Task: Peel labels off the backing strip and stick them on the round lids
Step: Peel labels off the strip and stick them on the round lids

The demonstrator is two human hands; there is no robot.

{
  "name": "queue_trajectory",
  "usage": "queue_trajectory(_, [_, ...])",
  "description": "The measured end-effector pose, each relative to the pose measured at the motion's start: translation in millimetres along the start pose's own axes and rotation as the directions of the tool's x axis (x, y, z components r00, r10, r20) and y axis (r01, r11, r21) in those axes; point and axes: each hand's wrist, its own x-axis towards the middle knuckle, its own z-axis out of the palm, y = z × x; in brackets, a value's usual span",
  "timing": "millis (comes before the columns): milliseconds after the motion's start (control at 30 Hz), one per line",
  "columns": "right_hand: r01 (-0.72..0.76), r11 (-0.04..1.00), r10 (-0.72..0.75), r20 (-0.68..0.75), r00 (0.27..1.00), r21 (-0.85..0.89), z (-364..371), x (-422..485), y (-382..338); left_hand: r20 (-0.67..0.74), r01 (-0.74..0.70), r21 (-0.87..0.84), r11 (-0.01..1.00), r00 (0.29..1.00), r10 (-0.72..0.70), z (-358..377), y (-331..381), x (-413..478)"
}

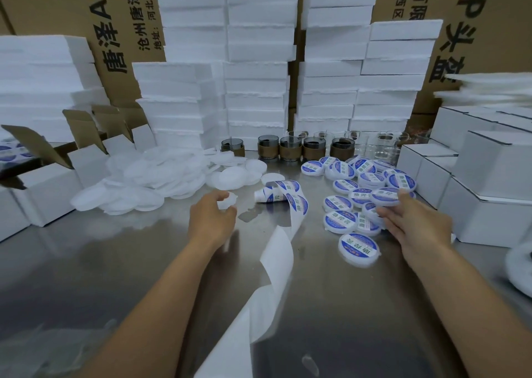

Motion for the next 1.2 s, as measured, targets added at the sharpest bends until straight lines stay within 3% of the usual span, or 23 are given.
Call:
queue_trajectory(100, [0.072, 0.99, -0.075, -0.02, 0.997, -0.119, 3, -1, 2, 0.062, -0.004, 0.115, 0.993, 0.998, -0.003, -2, -3, 2])
queue_trajectory(267, [0.314, 0.859, -0.357, -0.032, 0.934, -0.405, 7, -12, 5, 0.042, -0.024, 0.193, 0.981, 0.999, 0.016, -1, -7, 1])
queue_trajectory(367, [0.468, 0.732, -0.518, 0.042, 0.854, -0.496, 10, -18, 6, 0.015, -0.039, 0.208, 0.977, 0.999, 0.037, -3, -6, 0])
queue_trajectory(467, [0.578, 0.642, -0.58, 0.174, 0.796, -0.504, 15, -27, 11, 0.009, -0.085, 0.18, 0.98, 0.996, 0.084, -4, -2, -4])
queue_trajectory(533, [0.614, 0.62, -0.576, 0.247, 0.779, -0.488, 18, -33, 14, 0.007, -0.117, 0.048, 0.992, 0.993, 0.116, -5, 6, -6])
queue_trajectory(600, [0.666, 0.59, -0.583, 0.33, 0.743, -0.456, 22, -39, 18, 0.034, -0.098, -0.219, 0.971, 0.994, 0.108, -7, 18, -9])
queue_trajectory(667, [0.728, 0.544, -0.588, 0.429, 0.686, -0.417, 27, -47, 25, 0.139, 0.008, -0.551, 0.834, 0.987, 0.083, -11, 32, -15])
queue_trajectory(700, [0.751, 0.527, -0.582, 0.475, 0.66, -0.398, 30, -51, 28, 0.227, 0.097, -0.705, 0.702, 0.97, 0.093, -13, 38, -19])
queue_trajectory(767, [0.755, 0.56, -0.546, 0.534, 0.646, -0.341, 36, -60, 34, 0.384, 0.276, -0.859, 0.432, 0.904, 0.186, -14, 46, -25])
queue_trajectory(833, [0.689, 0.674, -0.47, 0.566, 0.678, -0.266, 41, -68, 35, 0.468, 0.375, -0.868, 0.327, 0.836, 0.286, -13, 51, -31])
queue_trajectory(1000, [0.355, 0.925, -0.189, 0.646, 0.739, -0.135, 44, -73, 29, 0.564, 0.426, -0.819, 0.384, 0.717, 0.409, -11, 57, -43])
queue_trajectory(1200, [0.278, 0.954, -0.135, 0.671, 0.729, -0.11, 43, -73, 28, 0.592, 0.458, -0.799, 0.39, 0.713, 0.376, -9, 58, -43])
